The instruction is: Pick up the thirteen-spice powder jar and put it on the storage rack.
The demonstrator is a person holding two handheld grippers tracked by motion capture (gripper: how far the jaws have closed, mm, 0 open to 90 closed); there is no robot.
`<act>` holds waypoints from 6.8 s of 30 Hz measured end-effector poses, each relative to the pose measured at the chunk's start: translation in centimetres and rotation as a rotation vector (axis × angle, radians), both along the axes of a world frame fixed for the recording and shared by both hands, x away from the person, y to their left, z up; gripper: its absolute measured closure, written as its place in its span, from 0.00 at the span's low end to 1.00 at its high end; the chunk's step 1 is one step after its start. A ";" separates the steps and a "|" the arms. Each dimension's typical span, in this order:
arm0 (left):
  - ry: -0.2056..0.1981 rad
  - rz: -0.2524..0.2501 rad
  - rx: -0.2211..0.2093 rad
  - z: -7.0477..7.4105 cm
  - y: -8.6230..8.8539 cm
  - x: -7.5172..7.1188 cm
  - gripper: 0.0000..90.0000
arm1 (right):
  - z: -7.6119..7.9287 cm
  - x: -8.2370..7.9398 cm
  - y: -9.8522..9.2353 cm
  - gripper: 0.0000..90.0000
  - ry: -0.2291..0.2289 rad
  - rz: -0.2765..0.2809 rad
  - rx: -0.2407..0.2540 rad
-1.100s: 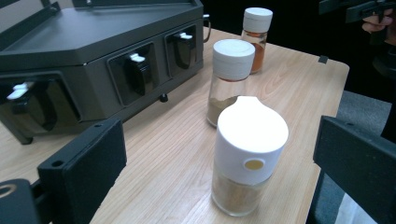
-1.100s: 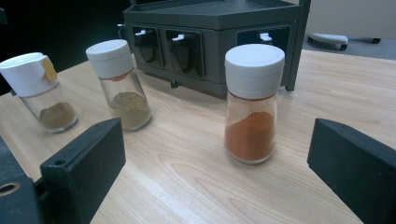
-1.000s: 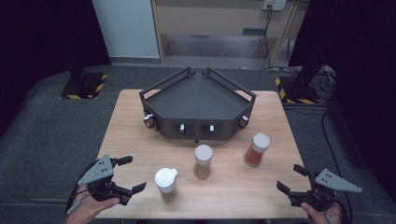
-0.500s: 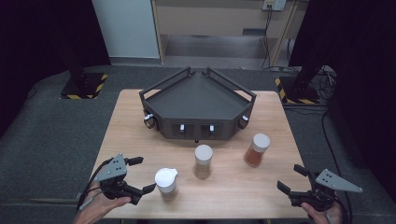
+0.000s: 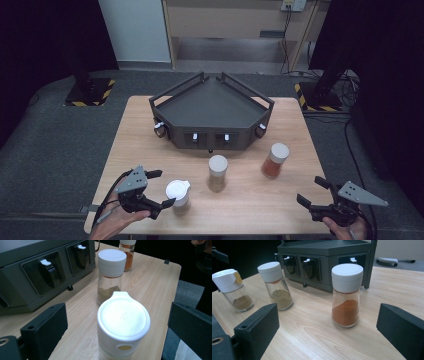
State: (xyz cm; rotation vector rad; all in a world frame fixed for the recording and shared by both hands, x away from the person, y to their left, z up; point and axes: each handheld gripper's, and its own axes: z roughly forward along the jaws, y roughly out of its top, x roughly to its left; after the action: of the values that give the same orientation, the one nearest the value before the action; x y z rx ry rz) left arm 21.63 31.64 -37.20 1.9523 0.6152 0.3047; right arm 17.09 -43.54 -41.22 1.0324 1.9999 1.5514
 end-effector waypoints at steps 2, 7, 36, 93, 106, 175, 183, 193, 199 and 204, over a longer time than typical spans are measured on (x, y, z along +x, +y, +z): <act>0.001 -0.002 0.000 -0.1 -0.2 0.1 0.02 | 0.0 0.0 0.0 0.06 0.000 -0.001 0.001; 0.008 -0.010 0.009 -0.6 -0.9 0.4 0.02 | 0.0 0.0 0.0 0.06 -0.001 0.000 0.002; 0.008 -0.004 -0.003 -4.4 -2.8 0.9 0.17 | 0.0 0.0 0.0 0.06 0.003 -0.001 0.002; -0.035 -0.095 -0.039 5.9 1.9 3.4 0.33 | -0.1 0.1 -0.1 0.04 0.004 0.000 0.007; -0.071 -0.134 -0.037 10.1 2.6 5.0 0.33 | -0.1 0.1 -0.1 0.04 0.006 0.001 0.008; -0.169 0.191 -0.049 14.4 -3.1 16.4 0.33 | -0.2 0.2 -0.4 0.04 0.014 0.005 0.021; -0.173 0.259 -0.061 12.9 -3.6 17.4 0.33 | -0.2 0.2 -0.4 0.04 0.016 0.004 0.022; -0.167 0.324 -0.046 11.0 -4.7 18.8 0.33 | -0.2 0.2 -0.5 0.04 0.017 0.001 0.024; -0.153 0.344 -0.050 10.0 -4.9 19.4 0.33 | -0.2 0.2 -0.5 0.04 0.018 -0.002 0.026; -0.148 0.364 -0.061 9.0 -5.0 19.8 0.33 | -0.3 0.2 -0.5 0.04 0.019 -0.001 0.027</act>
State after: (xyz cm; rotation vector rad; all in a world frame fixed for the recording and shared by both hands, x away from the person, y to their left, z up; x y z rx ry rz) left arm 41.39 26.68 -28.24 1.7347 0.8714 0.6427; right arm 17.27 -44.06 -41.48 1.0617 1.9957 1.5778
